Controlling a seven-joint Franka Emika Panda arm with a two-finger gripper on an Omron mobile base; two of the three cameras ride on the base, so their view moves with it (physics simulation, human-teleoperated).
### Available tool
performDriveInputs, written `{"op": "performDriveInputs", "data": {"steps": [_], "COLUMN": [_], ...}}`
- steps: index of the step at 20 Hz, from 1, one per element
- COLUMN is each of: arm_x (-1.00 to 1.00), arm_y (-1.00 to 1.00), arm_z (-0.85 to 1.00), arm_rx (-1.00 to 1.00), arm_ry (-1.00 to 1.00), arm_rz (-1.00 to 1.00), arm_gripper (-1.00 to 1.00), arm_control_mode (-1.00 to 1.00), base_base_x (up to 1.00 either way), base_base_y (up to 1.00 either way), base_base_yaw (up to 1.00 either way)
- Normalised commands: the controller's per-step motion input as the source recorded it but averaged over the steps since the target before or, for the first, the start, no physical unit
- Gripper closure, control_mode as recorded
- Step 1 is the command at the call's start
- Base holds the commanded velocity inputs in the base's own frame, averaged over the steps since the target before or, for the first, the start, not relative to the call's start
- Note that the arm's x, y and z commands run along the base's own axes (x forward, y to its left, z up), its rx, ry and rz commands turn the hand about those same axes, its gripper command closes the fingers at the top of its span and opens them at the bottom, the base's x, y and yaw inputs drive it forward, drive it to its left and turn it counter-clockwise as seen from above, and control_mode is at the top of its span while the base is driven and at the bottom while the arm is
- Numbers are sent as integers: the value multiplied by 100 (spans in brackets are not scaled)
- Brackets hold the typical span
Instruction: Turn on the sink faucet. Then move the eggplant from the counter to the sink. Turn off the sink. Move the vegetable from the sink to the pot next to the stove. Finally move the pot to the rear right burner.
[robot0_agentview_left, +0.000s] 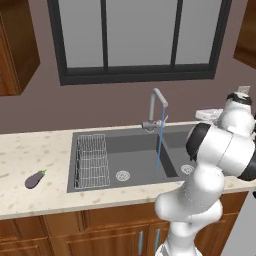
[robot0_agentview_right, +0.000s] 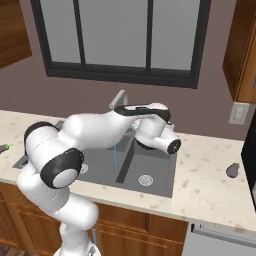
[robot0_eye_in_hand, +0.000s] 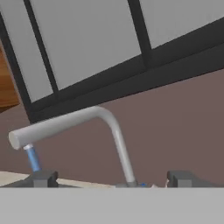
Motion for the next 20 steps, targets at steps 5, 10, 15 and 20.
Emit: {"op": "performDriveInputs", "data": {"steps": [5,10,15,20], "arm_x": [-96,-78,-59,-49], "arm_y": [20,47,76,92], "arm_z": [47,55,56,45], "arm_rx": [-3,-3,-4,-8], "arm_ry": [-4,-1,0,8], "arm_rz": [0,0,0,0], "arm_gripper": [-100,-100,-100,-100], "arm_control_mode": [-100,-100,-100,-100], "base_base_x": [0,0,0,0], "base_base_y": [0,0,0,0], "base_base_yaw": [0,0,0,0]}}
